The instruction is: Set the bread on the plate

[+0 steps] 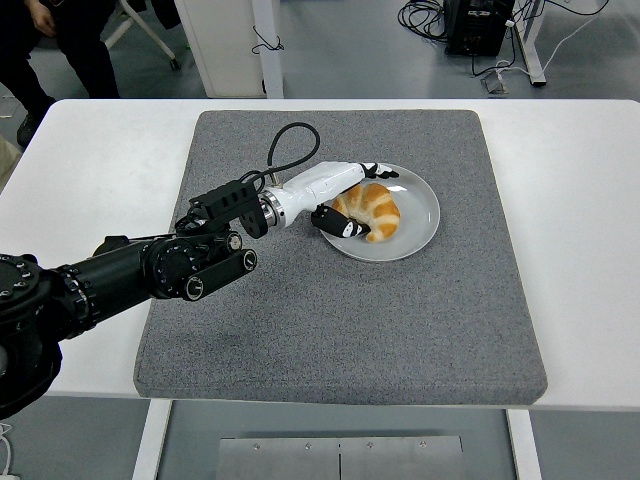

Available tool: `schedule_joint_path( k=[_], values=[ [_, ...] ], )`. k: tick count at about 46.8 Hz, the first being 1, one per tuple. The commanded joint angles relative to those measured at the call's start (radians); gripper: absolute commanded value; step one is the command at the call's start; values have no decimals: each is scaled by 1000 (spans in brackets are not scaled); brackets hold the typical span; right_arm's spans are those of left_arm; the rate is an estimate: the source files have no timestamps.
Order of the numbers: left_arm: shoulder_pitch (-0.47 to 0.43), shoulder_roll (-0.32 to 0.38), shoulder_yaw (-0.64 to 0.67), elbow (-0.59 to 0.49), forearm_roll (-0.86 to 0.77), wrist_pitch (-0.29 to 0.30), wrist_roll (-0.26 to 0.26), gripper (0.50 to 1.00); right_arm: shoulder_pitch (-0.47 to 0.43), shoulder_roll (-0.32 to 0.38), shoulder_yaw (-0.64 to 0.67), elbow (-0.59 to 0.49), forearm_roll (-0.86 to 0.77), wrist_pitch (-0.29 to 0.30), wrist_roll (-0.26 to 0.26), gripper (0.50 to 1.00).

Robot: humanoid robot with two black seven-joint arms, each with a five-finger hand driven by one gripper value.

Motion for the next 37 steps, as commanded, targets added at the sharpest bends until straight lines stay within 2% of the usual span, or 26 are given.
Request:
schedule_joint_path(
  k=[1,10,18,37],
  values=[
    [3,0,0,-1,-1,-1,1,977,0,0,0,0,0,0,0,1000],
    [-7,0,0,-18,-1,-6,3,977,0,0,0,0,0,0,0,1000],
    [-30,15,-1,-72,-19,-36,9,977,0,0,0,0,0,0,0,1000],
    [-139,193,-4,-256,-102,-44,30,977,0,0,0,0,0,0,0,1000]
  ],
)
